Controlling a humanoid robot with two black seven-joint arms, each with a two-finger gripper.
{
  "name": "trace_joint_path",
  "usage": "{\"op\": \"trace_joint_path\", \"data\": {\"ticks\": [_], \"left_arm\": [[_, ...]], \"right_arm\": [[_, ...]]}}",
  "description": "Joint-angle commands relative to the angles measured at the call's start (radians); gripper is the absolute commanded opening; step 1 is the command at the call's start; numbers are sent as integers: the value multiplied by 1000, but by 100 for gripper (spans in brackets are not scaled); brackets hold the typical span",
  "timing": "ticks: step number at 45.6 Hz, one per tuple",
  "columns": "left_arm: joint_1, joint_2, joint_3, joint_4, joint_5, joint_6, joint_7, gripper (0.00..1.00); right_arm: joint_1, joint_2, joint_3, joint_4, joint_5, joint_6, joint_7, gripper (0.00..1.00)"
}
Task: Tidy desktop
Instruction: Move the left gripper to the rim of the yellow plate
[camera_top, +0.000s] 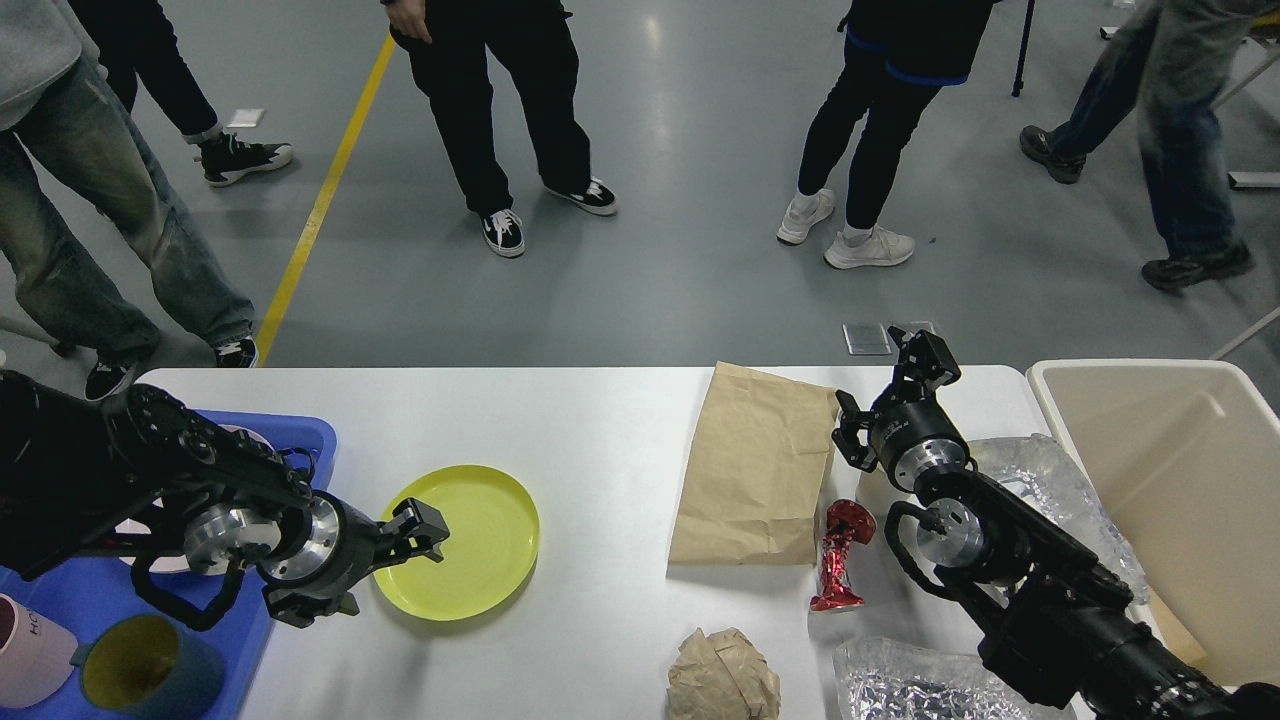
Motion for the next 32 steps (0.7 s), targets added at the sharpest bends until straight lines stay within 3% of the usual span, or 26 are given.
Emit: {"op": "trace_joint_path", "data": {"ticks": [1, 10, 32], "left_arm": [[52, 3, -33, 18, -3, 75, -6, 95], [118, 8, -56, 42, -3, 155, -6, 95], [239, 8, -88, 191, -1, 147, 4, 96]], "right_arm": [[0, 0, 0, -1, 0, 1, 0, 100], [0, 0, 0, 1, 0, 1, 0, 100], [0, 0, 0, -1, 0, -1, 0, 100]]}}
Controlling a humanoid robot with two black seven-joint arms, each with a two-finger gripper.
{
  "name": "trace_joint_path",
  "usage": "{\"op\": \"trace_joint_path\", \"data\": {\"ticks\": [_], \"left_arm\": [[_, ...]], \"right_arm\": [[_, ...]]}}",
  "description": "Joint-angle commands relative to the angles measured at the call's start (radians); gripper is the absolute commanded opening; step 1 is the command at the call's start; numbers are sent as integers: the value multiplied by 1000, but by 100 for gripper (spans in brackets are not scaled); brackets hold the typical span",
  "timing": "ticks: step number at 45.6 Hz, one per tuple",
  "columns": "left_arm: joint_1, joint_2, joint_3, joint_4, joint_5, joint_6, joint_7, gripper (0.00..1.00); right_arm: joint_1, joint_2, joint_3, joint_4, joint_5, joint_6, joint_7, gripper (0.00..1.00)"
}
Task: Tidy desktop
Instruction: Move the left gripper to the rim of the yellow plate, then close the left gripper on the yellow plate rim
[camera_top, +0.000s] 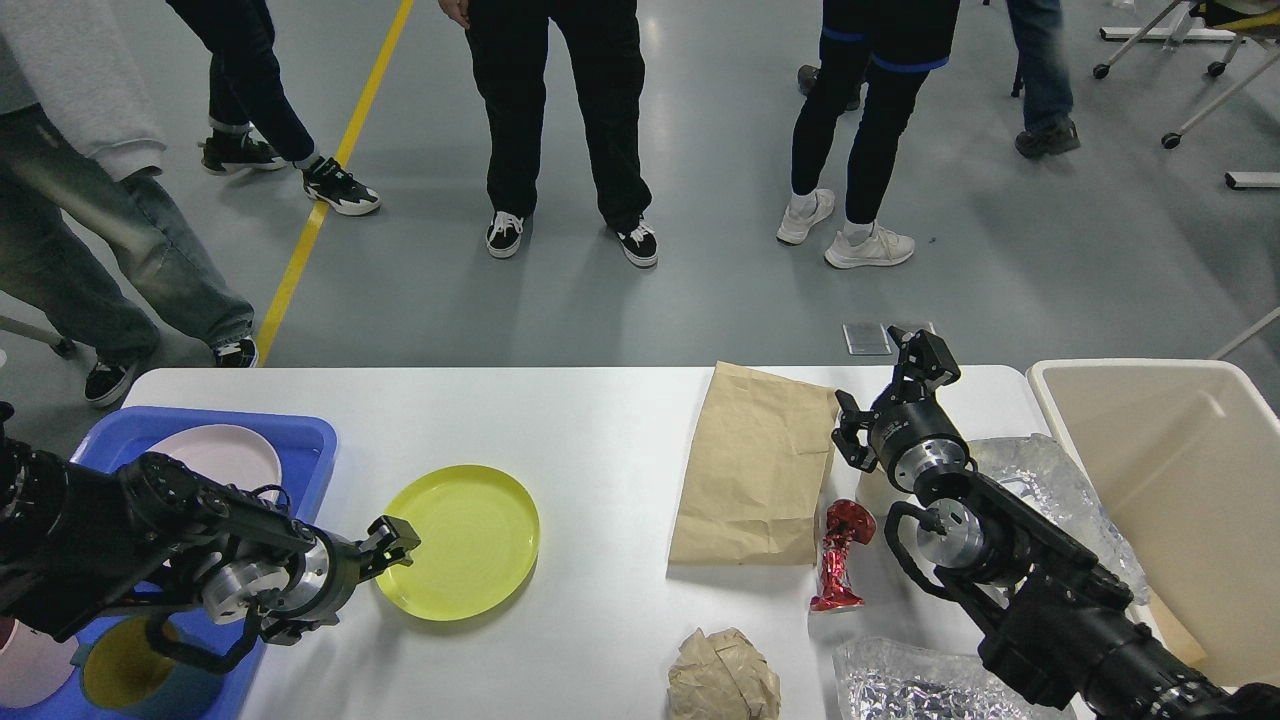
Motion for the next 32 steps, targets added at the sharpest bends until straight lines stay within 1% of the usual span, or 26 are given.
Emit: {"op": "trace_joint_path", "data": {"ticks": [1, 8, 15, 32], "left_arm": [[16, 0, 0, 21, 0, -1, 0, 96], [31, 0, 0, 51, 0, -1, 0, 95], [29, -1, 0, 64, -2, -1, -1, 90], [48, -6, -25, 78, 5, -8, -1, 59]], "right_arm": [[0, 0, 1, -2, 0, -1, 0, 100], [0, 0, 0, 0, 0, -1, 0, 100], [0, 0, 0, 0, 0, 1, 0, 100], [0, 0, 0, -1, 0, 1, 0, 100]]}}
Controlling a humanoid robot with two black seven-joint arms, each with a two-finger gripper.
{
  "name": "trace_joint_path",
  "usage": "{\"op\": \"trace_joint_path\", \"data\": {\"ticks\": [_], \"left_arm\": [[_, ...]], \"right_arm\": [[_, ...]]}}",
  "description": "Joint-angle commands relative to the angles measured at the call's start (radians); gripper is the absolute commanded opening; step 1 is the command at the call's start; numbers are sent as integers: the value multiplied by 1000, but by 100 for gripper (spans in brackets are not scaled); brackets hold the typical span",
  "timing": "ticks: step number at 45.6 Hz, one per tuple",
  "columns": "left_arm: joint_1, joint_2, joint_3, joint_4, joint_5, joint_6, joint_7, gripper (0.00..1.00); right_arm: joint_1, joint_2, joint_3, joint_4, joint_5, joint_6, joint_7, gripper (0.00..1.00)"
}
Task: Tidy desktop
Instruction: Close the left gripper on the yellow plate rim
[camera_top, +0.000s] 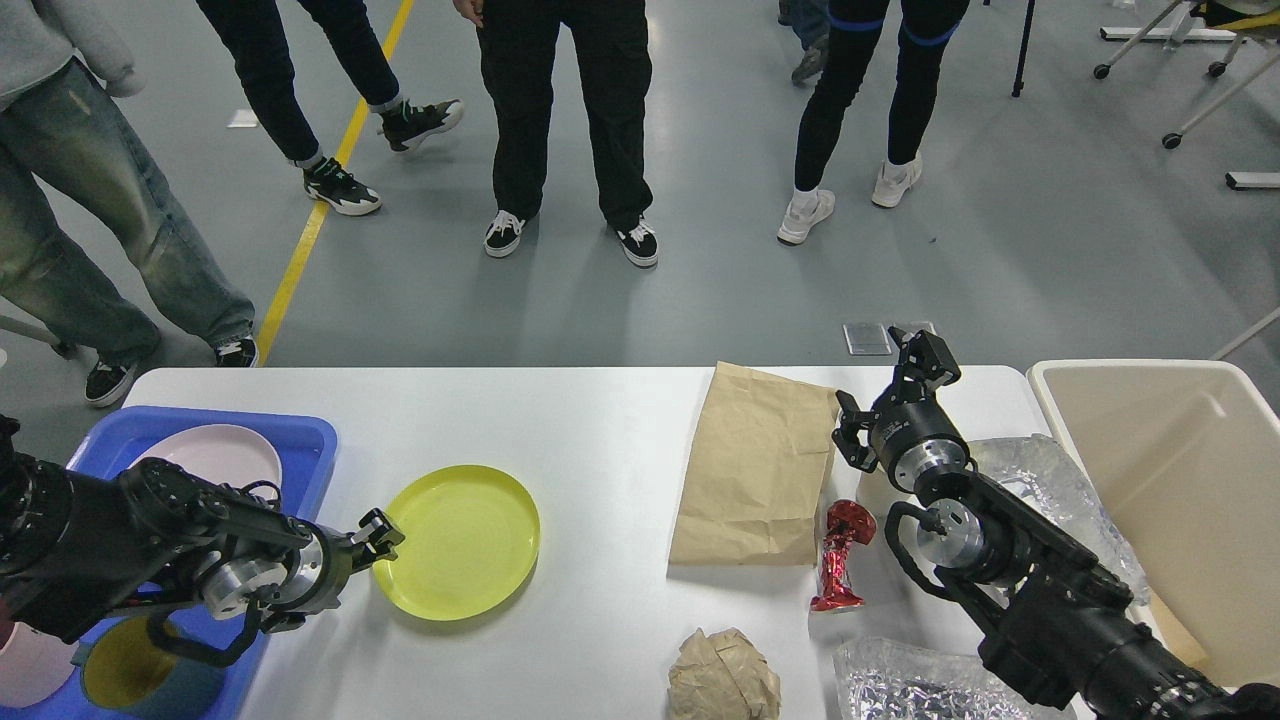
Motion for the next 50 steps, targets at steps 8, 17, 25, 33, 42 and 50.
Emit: {"op": "trace_joint_path", "data": {"ticks": [8, 17, 25, 33, 42, 50], "left_arm": [[4, -1, -4, 0, 7, -20, -5, 53], [6, -3, -4, 9, 8, -22, -11, 47], [10, -4, -4, 16, 8, -22, -14, 41], [14, -7, -4, 19, 8, -22, -9, 35], [15, -12, -6, 19, 8, -22, -3, 33], [15, -12, -6, 19, 8, -22, -3, 31]], "right_arm": [[0, 0, 0, 1, 0, 0, 0, 100], [0, 0, 0, 1, 0, 0, 0, 100], [0, 0, 0, 1, 0, 0, 0, 100], [0, 0, 0, -1, 0, 0, 0, 100], [0, 0, 0, -1, 0, 1, 0, 100], [0, 0, 0, 1, 0, 0, 0, 100]]}}
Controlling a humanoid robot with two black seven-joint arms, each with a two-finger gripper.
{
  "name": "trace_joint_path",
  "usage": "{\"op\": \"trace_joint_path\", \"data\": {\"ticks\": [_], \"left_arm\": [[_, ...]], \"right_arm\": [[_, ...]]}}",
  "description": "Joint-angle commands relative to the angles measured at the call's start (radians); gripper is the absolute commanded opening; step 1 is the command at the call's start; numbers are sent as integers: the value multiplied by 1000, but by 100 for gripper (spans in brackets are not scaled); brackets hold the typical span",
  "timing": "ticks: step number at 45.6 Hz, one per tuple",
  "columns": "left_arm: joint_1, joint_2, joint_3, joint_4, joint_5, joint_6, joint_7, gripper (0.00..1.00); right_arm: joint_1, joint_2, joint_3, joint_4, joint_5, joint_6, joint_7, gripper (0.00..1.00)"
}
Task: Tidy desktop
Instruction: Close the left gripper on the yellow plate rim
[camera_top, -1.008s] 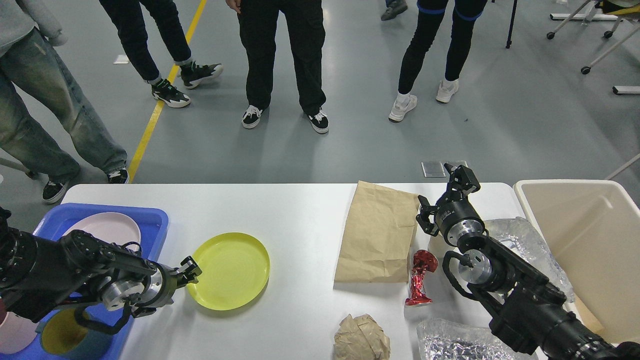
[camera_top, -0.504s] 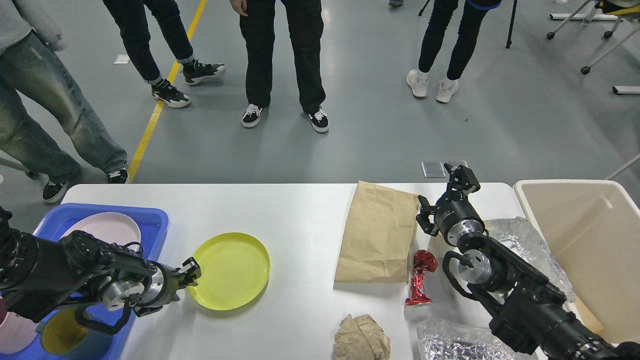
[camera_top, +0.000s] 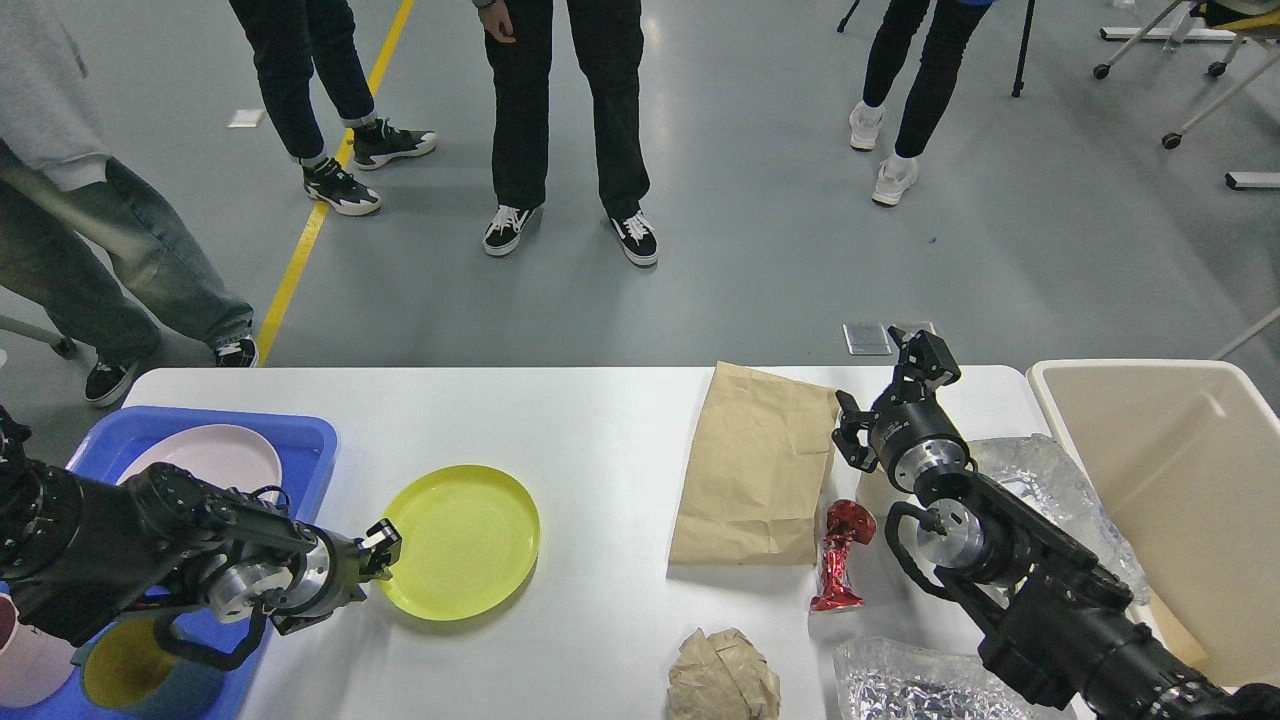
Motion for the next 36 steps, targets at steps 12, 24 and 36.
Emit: {"op": "trace_joint_path", "data": {"ticks": [12, 24, 36], "left_arm": [[2, -3, 0, 6, 0, 2, -1, 31], [2, -3, 0, 8, 0, 5, 6, 22], [8, -3, 0, 11, 3, 2, 8, 17]], "right_arm": [[0, 0, 0, -1, 0, 1, 0, 100], [0, 0, 0, -1, 0, 0, 0, 100], [0, 0, 0, -1, 0, 0, 0, 100]]}}
